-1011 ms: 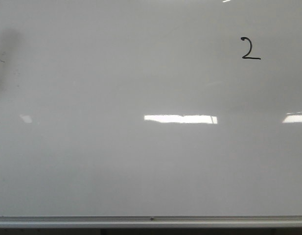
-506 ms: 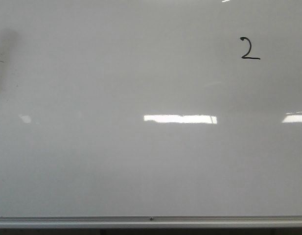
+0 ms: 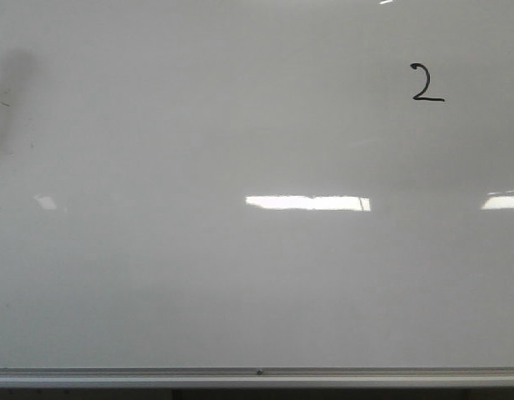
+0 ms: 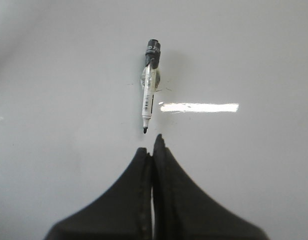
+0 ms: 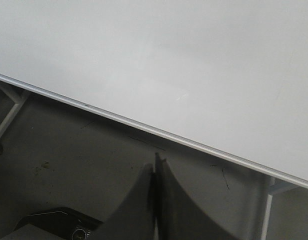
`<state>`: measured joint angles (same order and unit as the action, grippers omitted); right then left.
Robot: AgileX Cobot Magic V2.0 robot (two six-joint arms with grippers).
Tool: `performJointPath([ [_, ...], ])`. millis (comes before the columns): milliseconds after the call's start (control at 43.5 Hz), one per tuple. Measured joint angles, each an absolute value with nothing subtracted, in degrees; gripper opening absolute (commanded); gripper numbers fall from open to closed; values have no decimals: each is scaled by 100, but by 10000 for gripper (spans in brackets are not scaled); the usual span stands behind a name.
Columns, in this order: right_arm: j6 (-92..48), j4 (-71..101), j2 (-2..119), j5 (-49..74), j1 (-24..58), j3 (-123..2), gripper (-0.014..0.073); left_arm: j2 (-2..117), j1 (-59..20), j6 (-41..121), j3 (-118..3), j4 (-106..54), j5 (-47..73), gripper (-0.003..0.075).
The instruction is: Write number 2 on whiteboard
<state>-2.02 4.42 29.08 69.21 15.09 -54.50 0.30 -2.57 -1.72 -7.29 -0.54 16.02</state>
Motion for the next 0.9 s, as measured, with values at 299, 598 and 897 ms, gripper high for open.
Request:
performJointPath([
  [299, -202, 442, 2908, 6921, 1509, -5450, -69, -37, -248, 0, -166, 0, 992, -20],
  [598, -202, 442, 2908, 6921, 1509, -5450, -69, -37, -248, 106, 41, 0, 307, -20],
  [897, -193, 442, 2908, 6921, 1509, -5450, -69, -37, -248, 187, 41, 0, 150, -20],
])
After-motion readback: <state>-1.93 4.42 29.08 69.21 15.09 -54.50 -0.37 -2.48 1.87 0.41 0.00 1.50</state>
